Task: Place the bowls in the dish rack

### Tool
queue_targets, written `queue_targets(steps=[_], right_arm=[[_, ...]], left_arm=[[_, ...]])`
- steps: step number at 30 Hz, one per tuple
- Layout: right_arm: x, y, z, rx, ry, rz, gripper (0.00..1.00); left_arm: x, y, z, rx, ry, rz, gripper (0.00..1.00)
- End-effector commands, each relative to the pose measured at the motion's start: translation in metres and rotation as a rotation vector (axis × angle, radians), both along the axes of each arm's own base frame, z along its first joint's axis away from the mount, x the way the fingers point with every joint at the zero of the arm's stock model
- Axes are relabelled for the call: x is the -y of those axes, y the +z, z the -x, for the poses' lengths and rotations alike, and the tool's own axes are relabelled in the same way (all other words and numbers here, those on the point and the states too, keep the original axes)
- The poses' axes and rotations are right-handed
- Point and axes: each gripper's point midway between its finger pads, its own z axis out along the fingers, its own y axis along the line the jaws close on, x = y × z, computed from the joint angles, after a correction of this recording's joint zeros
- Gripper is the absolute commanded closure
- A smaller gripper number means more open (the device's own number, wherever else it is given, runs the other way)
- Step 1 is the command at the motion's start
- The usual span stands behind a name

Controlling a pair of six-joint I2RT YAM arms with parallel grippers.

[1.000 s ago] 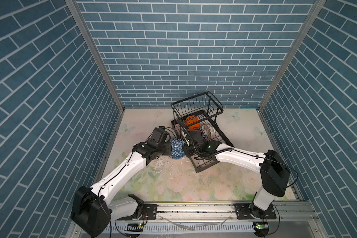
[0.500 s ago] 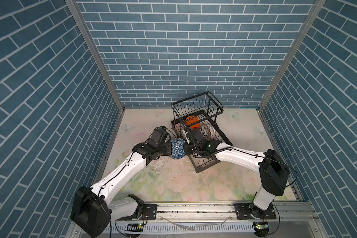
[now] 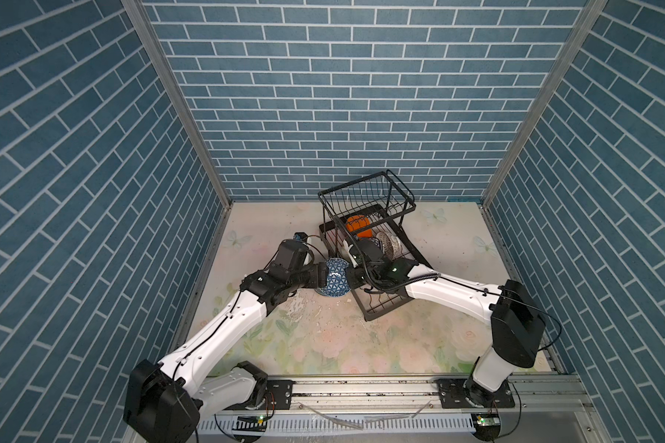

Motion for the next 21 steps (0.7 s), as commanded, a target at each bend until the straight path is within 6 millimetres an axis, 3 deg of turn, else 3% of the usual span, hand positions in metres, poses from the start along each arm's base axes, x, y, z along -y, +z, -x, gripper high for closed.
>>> queue_targets(steps=[1, 10, 21], right_arm=[[0.010, 0.033, 0.000, 0.067, -0.025, -0.045, 1.00], [0.050, 0.036, 0.004, 0.114, -0.083, 0.071, 1.00], [0.146, 0.049, -0.002, 0.266, -0.273, 0.407, 1.00]], left_arm=[[-0.002, 0.001, 0.002, 0.016, -0.007, 0.009, 0.00], [0.002, 0.001, 0.012, 0.007, -0.038, 0.044, 0.00], [0.012, -0.002, 0.022, 0.011, -0.089, 0.116, 0.00]])
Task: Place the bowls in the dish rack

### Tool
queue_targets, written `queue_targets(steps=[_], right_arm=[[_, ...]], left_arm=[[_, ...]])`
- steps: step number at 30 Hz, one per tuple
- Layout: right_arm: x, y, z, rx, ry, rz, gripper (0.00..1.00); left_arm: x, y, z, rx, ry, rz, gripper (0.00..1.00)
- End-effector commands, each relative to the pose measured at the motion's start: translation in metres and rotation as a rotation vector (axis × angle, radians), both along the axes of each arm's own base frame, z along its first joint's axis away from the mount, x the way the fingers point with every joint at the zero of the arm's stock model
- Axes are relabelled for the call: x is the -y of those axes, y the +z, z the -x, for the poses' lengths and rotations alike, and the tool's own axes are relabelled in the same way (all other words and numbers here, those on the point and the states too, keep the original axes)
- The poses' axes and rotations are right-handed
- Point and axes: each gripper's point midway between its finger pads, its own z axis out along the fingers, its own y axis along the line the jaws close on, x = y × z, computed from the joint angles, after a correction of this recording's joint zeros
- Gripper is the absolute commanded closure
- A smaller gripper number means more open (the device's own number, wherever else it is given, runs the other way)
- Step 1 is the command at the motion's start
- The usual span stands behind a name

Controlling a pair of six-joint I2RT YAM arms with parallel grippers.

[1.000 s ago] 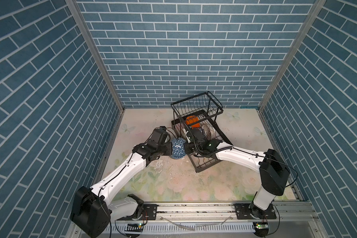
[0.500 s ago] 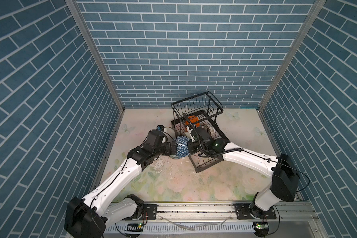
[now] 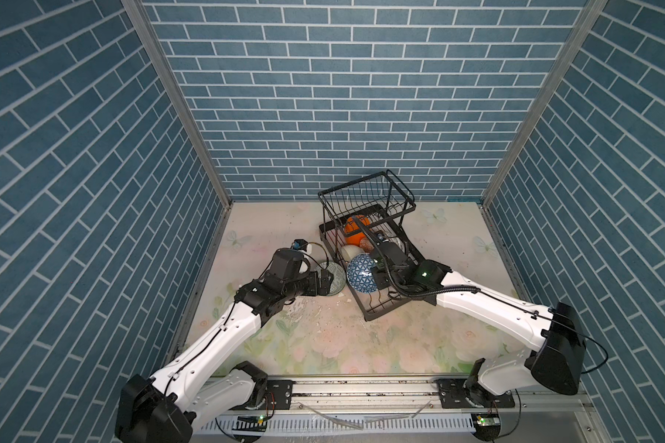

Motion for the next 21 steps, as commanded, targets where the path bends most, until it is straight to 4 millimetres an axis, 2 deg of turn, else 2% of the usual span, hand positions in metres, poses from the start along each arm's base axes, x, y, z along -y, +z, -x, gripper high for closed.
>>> queue_targets(steps=[1, 7, 11, 13, 14, 17, 21], right_arm=[[0.049, 0.007, -0.005, 0.094, -0.112, 0.166, 1.00], [0.085, 0.014, -0.018, 0.219, -0.186, 0.286, 1.00], [0.098, 0.013, -0.025, 0.285, -0.204, 0.354, 1.00], [0.105, 0.009, -0.027, 0.302, -0.212, 0.376, 1.00], [0.110, 0.006, -0.029, 0.304, -0.219, 0.382, 1.00], [0.123, -0.003, -0.034, 0.295, -0.240, 0.404, 1.00], [0.131, -0.008, -0.038, 0.322, -0.253, 0.453, 1.00]], left_arm=[[0.001, 0.003, 0.002, 0.023, -0.013, 0.024, 0.00], [-0.001, -0.001, 0.000, 0.070, -0.017, 0.018, 0.00], [-0.001, -0.003, -0.001, 0.086, -0.019, 0.018, 0.00], [-0.002, 0.001, -0.002, 0.108, -0.015, 0.021, 0.00], [-0.004, -0.005, -0.001, 0.103, -0.008, 0.015, 0.00], [-0.008, -0.006, -0.001, 0.124, 0.013, 0.015, 0.00], [-0.013, -0.005, -0.003, 0.157, 0.040, 0.016, 0.00]])
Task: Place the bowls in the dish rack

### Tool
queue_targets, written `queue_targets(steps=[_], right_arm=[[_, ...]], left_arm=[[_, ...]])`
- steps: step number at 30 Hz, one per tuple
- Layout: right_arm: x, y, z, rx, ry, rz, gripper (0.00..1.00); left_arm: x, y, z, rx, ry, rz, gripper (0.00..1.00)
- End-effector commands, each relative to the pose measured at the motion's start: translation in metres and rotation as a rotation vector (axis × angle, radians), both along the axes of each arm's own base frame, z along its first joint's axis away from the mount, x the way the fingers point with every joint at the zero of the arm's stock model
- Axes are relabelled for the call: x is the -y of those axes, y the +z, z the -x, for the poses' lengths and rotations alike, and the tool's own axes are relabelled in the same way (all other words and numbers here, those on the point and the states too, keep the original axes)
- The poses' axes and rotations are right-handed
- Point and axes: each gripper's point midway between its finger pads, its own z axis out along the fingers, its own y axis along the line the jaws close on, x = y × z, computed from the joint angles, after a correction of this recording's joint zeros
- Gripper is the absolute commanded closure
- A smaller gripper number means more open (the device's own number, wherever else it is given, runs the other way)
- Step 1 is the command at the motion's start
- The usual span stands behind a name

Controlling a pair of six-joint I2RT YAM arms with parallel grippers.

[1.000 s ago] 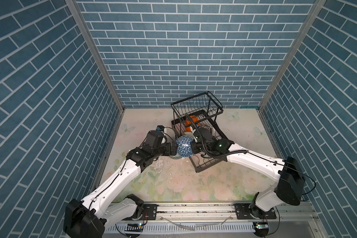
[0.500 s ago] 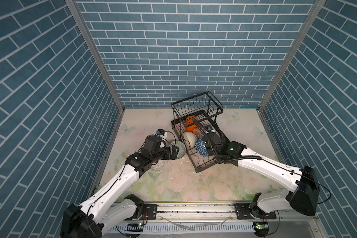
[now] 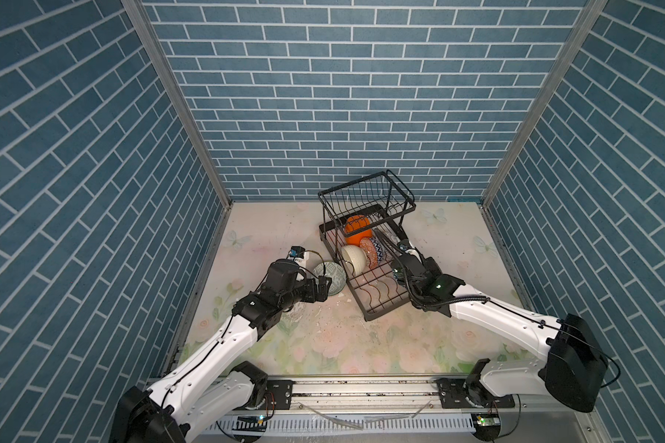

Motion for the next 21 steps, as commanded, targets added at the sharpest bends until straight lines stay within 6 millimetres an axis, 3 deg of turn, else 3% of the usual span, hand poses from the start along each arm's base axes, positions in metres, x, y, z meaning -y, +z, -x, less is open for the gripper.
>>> queue_targets(steps=[1, 21], right_arm=[[0.010, 0.018, -0.009, 0.109, -0.036, 0.026, 1.00], [0.018, -0.012, -0.031, 0.177, -0.083, 0.238, 1.00]], left_arm=[[-0.007, 0.008, -0.006, 0.066, 0.037, 0.001, 0.00], [-0.010, -0.002, -0.018, 0.069, 0.038, 0.013, 0.00]])
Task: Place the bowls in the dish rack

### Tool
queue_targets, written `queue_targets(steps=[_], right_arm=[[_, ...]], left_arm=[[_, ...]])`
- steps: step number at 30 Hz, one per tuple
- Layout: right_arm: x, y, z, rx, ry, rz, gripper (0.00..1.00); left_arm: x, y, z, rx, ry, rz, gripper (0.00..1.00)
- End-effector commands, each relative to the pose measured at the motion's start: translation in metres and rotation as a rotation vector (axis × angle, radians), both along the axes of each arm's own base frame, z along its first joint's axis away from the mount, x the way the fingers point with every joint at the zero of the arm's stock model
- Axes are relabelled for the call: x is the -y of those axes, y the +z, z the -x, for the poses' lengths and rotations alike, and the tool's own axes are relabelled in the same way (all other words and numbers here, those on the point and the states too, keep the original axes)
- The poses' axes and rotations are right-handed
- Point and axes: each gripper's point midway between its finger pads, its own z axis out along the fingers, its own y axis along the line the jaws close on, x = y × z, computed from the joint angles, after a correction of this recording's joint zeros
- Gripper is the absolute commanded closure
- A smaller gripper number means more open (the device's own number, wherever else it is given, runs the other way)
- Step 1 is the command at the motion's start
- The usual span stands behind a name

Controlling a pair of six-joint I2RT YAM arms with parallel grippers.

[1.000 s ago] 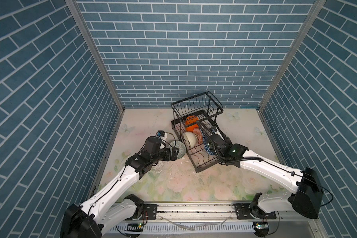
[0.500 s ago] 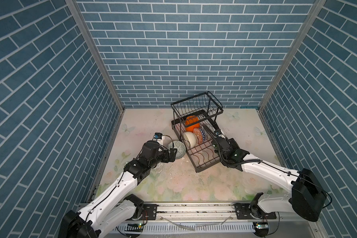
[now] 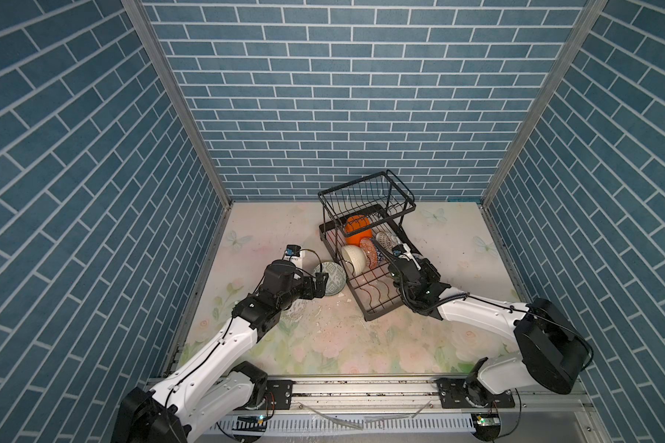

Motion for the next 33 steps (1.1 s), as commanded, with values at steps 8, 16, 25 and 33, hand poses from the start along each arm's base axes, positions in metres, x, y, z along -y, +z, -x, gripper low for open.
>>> queue_targets(steps=[8, 16, 25, 33], right_arm=[[-0.003, -0.001, -0.022, 0.080, -0.023, 0.113, 1.00], [-0.007, -0.009, -0.028, 0.079, -0.013, 0.175, 1.00], [-0.007, -0.015, -0.021, 0.068, -0.006, 0.192, 1.00], [-0.018, -0.025, -0.009, 0.028, 0.044, 0.172, 1.00]], left_arm=[[-0.003, -0.001, -0.007, 0.005, -0.002, 0.015, 0.00], [-0.004, -0.001, -0.009, -0.004, -0.001, 0.020, 0.00], [-0.006, -0.006, -0.007, -0.015, 0.007, 0.021, 0.00], [-0.009, -0.006, -0.006, -0.013, 0.013, 0.019, 0.00]])
